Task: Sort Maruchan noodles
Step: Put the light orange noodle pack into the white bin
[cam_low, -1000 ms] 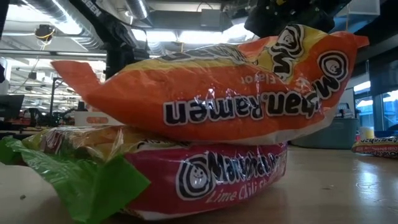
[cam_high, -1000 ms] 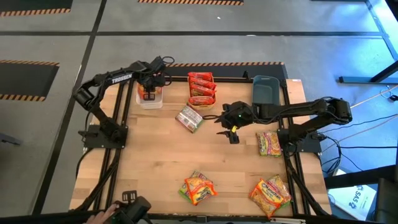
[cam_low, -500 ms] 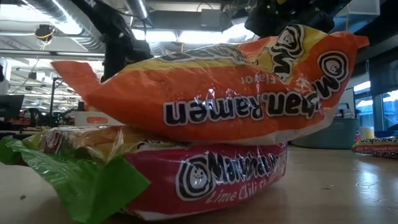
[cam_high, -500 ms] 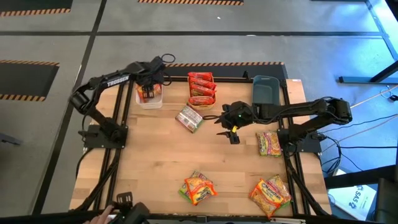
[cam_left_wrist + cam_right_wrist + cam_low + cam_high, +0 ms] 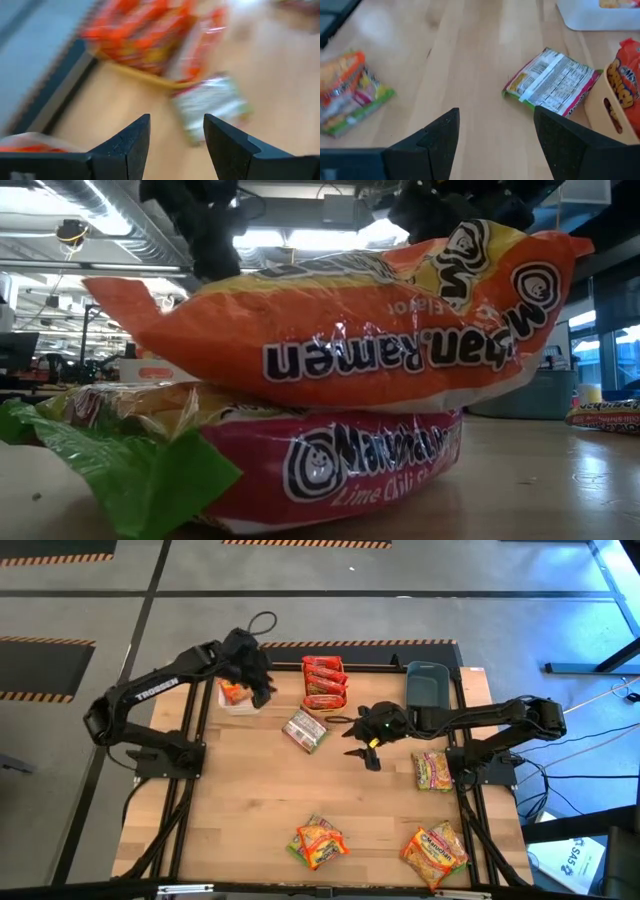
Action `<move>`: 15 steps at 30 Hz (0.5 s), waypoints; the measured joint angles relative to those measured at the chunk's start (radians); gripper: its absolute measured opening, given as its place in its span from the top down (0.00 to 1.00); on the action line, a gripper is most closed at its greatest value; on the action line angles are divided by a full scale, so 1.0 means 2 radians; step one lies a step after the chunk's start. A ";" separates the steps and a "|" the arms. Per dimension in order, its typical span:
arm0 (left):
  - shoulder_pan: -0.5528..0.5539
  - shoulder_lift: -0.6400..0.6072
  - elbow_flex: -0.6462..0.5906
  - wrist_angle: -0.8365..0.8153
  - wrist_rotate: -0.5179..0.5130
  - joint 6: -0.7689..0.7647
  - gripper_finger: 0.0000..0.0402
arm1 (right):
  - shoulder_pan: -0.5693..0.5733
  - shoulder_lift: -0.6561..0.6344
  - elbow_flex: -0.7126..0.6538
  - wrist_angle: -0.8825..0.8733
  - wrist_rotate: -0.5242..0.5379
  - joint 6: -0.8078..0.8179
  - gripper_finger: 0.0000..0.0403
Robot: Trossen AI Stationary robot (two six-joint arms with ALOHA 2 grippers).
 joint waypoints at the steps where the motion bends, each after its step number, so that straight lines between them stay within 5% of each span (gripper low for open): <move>1: -0.010 0.000 -0.003 0.003 0.019 -0.015 0.55 | 0.000 0.000 0.000 0.004 0.000 0.011 0.40; 6: -0.096 0.002 -0.052 0.031 0.044 -0.039 0.55 | 0.006 0.000 0.000 0.005 -0.005 0.076 0.40; 15: -0.282 0.005 -0.170 0.270 0.009 -0.161 0.56 | 0.083 0.000 0.000 0.005 -0.007 0.135 0.40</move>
